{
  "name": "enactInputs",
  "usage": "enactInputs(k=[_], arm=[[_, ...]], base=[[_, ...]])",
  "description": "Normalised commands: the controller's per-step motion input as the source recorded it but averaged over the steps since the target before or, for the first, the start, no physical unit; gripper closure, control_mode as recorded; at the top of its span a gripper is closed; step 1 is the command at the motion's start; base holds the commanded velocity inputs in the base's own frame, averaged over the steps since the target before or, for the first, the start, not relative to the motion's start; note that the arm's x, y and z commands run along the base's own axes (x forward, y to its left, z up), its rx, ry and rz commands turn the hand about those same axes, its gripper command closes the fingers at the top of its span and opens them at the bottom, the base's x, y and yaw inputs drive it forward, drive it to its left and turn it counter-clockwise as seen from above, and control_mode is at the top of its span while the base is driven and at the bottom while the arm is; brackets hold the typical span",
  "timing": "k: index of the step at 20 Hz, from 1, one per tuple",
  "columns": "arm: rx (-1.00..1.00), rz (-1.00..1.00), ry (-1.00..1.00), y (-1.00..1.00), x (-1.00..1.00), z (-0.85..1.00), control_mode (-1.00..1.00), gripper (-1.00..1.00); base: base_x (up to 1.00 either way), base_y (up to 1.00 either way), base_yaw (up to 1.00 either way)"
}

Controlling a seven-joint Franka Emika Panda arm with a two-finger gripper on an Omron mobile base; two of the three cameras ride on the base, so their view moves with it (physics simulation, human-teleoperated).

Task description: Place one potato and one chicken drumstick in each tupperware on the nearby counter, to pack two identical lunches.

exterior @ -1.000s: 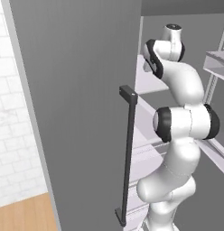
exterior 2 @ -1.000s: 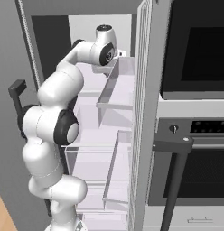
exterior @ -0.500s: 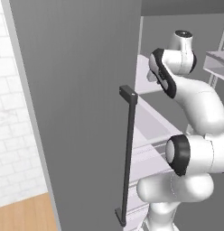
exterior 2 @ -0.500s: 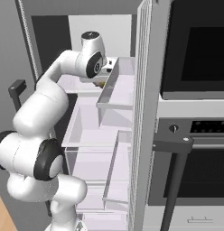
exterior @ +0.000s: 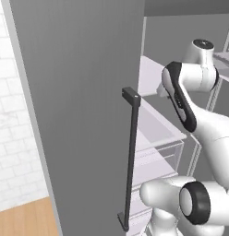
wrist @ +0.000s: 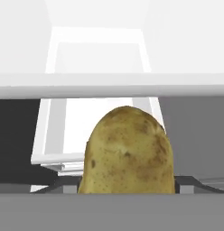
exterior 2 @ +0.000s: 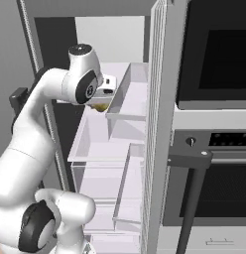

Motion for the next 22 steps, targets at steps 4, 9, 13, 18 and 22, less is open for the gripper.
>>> enactInputs(k=[4,9,13,18,22], arm=[[0.00,0.06,0.00,0.19,-1.00,0.00,-1.00,1.00],[0.00,0.06,0.01,0.16,-1.00,-0.07,-1.00,1.00],[0.00,0.05,0.10,0.16,-0.94,-0.54,-1.00,1.00],[0.00,0.03,0.09,0.12,-0.96,-0.49,-1.00,1.00],[0.00,0.01,0.04,0.09,-0.75,-0.28,1.00,1.00]], base=[[0.00,0.00,0.00],[0.00,0.00,0.00],[0.00,0.00,0.00],[0.00,0.00,0.00],[-0.25,0.03,0.00]])
